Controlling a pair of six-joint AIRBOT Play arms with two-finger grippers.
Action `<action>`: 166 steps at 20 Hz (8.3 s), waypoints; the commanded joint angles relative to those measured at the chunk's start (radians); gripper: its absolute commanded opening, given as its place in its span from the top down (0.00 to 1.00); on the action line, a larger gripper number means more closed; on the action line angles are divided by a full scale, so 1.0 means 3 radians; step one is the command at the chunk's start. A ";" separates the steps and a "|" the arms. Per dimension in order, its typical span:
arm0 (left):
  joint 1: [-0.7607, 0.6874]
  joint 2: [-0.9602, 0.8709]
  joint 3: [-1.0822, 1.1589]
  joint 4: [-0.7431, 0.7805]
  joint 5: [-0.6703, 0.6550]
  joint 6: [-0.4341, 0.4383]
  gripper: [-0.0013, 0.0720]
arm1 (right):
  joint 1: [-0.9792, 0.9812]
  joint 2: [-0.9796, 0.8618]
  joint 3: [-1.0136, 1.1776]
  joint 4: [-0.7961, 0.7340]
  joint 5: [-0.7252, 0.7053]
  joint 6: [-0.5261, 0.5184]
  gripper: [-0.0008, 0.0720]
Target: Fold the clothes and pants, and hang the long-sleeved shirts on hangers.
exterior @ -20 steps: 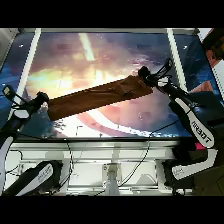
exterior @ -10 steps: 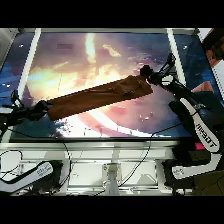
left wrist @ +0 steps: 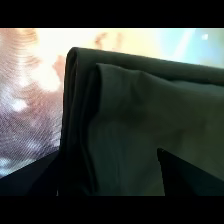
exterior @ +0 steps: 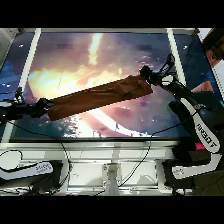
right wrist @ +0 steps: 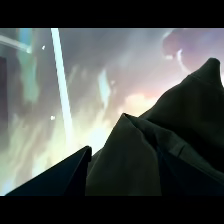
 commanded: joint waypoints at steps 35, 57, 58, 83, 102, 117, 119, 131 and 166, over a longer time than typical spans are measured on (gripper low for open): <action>-0.0420 0.1180 0.0893 -0.0342 -0.1424 -0.0201 0.96 | 0.1625 -0.0476 0.0708 0.0064 0.0432 0.0275 0.97; -0.1226 0.0960 0.0885 -0.0662 -0.0965 -0.0200 0.96 | 0.1841 -0.0567 0.0807 0.0013 0.1479 0.0374 0.97; -0.1343 0.0884 0.0885 -0.0668 -0.0847 -0.0200 0.96 | 0.1682 -0.0474 0.0807 -0.0029 0.1591 0.0359 0.97; -0.4092 -0.0306 0.1319 -0.1623 0.2579 0.0515 0.96 | 0.0671 0.0746 0.0807 -0.1157 0.1801 0.0366 0.97; -0.3520 0.0086 0.1319 -0.1631 0.2566 0.0515 0.01 | 0.0017 0.0919 0.0490 -0.2491 0.2477 0.0367 0.67; -0.3487 0.0093 0.1317 -0.1617 0.2480 0.0516 0.01 | -0.0404 -0.0140 -0.0356 0.0504 0.1965 0.0161 0.07; -0.3488 0.0093 0.1317 -0.1617 0.2480 0.0516 0.01 | -0.0398 -0.0253 -0.0356 0.0809 0.1779 0.0061 0.07; -0.3487 0.0093 0.1317 -0.1617 0.2481 0.0518 0.01 | 0.0292 -0.0449 -0.0111 0.0871 0.0558 0.0022 0.80; -0.2909 0.0735 0.1317 -0.0843 0.2481 0.0515 0.01 | -0.2818 0.2352 0.0178 -0.3648 0.4433 0.1668 0.02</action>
